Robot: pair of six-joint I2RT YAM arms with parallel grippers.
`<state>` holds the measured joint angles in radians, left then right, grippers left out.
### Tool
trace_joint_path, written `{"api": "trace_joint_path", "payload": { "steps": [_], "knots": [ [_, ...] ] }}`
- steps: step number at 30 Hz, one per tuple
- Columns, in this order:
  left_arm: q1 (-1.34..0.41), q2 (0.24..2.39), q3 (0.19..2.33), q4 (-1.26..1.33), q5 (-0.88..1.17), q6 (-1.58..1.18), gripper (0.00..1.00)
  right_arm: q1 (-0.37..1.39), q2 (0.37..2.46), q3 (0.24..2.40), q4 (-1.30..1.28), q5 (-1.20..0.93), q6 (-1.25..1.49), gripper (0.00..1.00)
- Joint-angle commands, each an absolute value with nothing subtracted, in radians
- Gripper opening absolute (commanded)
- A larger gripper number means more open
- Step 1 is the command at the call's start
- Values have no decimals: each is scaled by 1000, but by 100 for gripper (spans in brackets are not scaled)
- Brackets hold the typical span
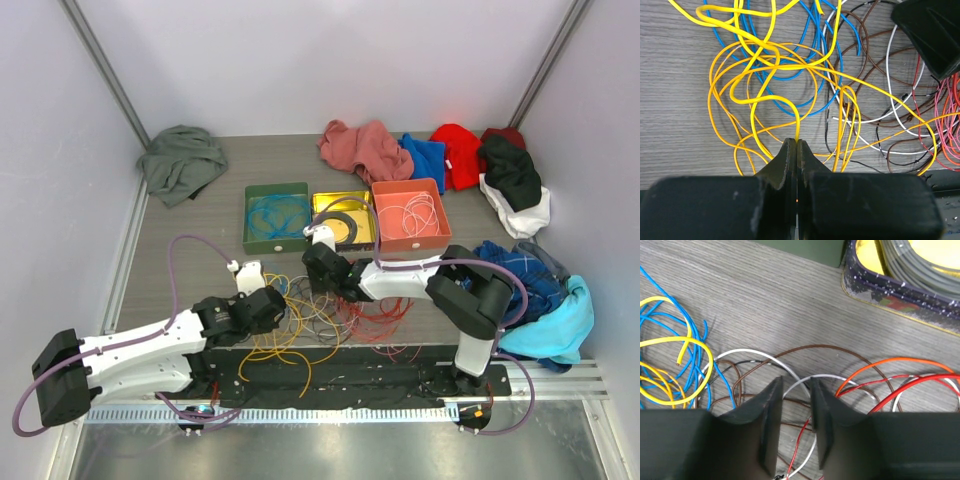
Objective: Untangle the cables
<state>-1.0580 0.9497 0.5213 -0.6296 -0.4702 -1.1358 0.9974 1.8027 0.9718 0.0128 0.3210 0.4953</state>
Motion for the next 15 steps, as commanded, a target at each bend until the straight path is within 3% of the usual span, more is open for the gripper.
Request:
{"api": "trace_joint_path", "payload": {
  "steps": [1, 7, 15],
  "knots": [
    [-1055, 945, 535, -603, -495, -1118, 0, 997, 1830, 977, 31, 311, 506, 21],
    [-1054, 922, 528, -609, -503, -1120, 0, 997, 1749, 965, 6, 351, 511, 2],
    [-1054, 871, 531, -626, -540, -1127, 0, 1012, 1381, 1040, -103, 442, 430, 1]
  ]
}}
